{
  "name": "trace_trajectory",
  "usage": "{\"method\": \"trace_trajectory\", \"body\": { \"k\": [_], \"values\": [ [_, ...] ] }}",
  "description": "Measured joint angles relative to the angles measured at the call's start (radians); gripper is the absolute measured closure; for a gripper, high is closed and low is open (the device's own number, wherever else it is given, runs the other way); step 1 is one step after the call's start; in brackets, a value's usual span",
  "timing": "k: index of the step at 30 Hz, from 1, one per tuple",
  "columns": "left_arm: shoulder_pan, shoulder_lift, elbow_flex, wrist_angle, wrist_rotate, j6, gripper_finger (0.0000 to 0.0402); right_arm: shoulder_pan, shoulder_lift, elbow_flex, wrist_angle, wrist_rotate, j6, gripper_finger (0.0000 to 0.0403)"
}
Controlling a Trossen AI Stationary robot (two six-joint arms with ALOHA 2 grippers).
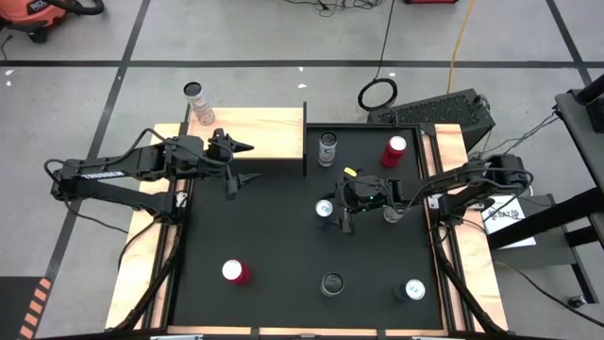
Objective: Place canned beverage on shelf
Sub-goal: Put the top blue soda can on the shelf
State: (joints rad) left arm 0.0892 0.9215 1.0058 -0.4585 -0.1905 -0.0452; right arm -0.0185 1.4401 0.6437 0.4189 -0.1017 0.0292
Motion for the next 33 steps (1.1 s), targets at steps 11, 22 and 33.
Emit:
{"method": "trace_trajectory", "body": {
  "k": [11,22,33],
  "values": [
    [0.000,0.000,0.000,0.000,0.000,0.000,0.0010,0.000,0.042,0.000,0.017,-0.002,0.011,0.0070],
    [0.000,0.000,0.000,0.000,0.000,0.000,0.0010,0.000,0.042,0.000,0.021,-0.004,0.025,0.0207],
    [0.000,0.000,0.000,0.000,-0.027,-0.001,0.0010,0.000,0.044,0.052,-0.018,-0.008,0.084,0.0211]
  ]
}}
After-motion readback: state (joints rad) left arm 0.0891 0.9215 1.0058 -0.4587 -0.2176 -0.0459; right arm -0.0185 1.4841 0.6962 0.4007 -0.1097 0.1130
